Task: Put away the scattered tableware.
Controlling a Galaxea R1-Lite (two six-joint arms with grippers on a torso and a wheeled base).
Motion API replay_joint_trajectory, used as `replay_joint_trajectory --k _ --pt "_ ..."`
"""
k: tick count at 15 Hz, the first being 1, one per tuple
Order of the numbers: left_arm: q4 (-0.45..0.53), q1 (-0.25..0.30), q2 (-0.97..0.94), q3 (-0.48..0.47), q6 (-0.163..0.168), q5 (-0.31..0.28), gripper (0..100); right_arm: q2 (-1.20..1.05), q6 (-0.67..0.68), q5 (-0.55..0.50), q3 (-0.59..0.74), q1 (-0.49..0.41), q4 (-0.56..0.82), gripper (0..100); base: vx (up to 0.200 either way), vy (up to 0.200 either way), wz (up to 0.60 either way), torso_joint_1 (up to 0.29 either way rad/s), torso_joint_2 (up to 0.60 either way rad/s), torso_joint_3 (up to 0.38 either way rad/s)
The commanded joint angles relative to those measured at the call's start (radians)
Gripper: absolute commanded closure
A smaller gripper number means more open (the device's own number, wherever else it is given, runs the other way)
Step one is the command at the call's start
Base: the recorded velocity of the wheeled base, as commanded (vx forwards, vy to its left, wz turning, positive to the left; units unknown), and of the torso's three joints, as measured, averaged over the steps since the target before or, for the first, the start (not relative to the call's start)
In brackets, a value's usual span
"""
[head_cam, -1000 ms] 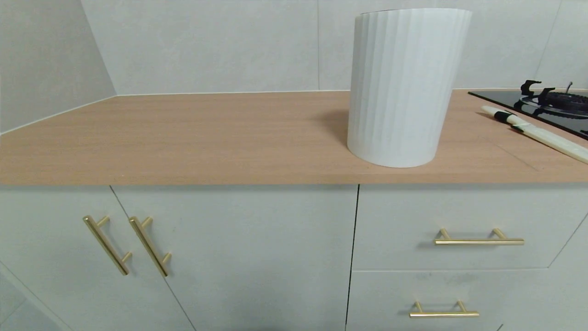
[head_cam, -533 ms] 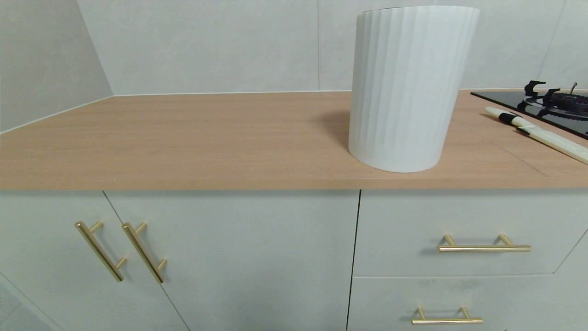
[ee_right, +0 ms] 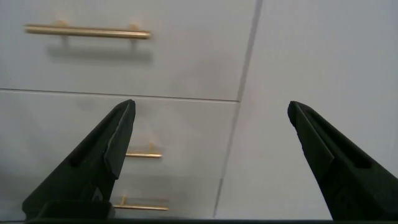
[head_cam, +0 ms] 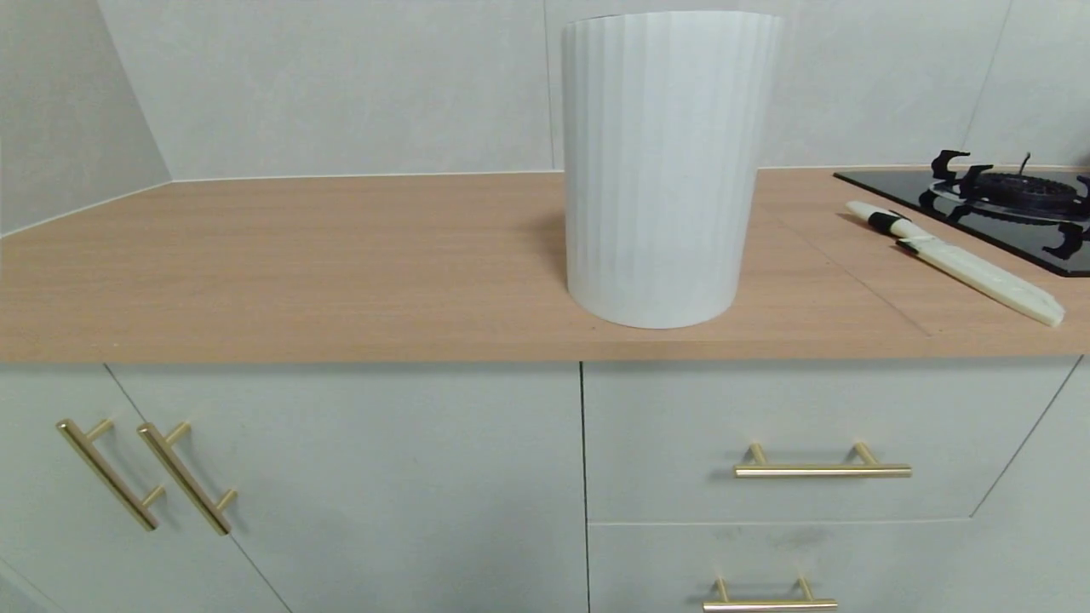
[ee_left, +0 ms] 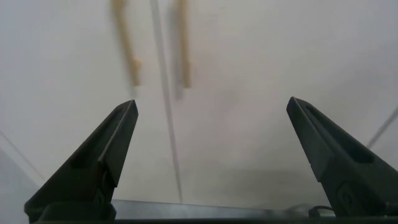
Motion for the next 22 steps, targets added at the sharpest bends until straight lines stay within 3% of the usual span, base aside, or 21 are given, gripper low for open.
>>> replay_joint_trajectory --k 1,14,22 --pt "0.0 0.0 0.0 0.0 -0.001 0.001 0 0.001 0.0 0.0 0.0 0.0 0.0 0 0.0 0.0 0.0 0.0 0.0 0.0" --pt "0.0 0.0 0.0 0.0 -0.002 0.001 0 0.001 -0.002 0.0 0.0 0.0 0.0 0 0.0 0.0 0.0 0.0 0.0 0.0" --pt "0.0 0.0 0.0 0.0 -0.002 0.001 0 0.001 -0.003 0.0 0.0 0.0 0.0 0 0.0 0.0 0.0 0.11 -0.37 -0.259"
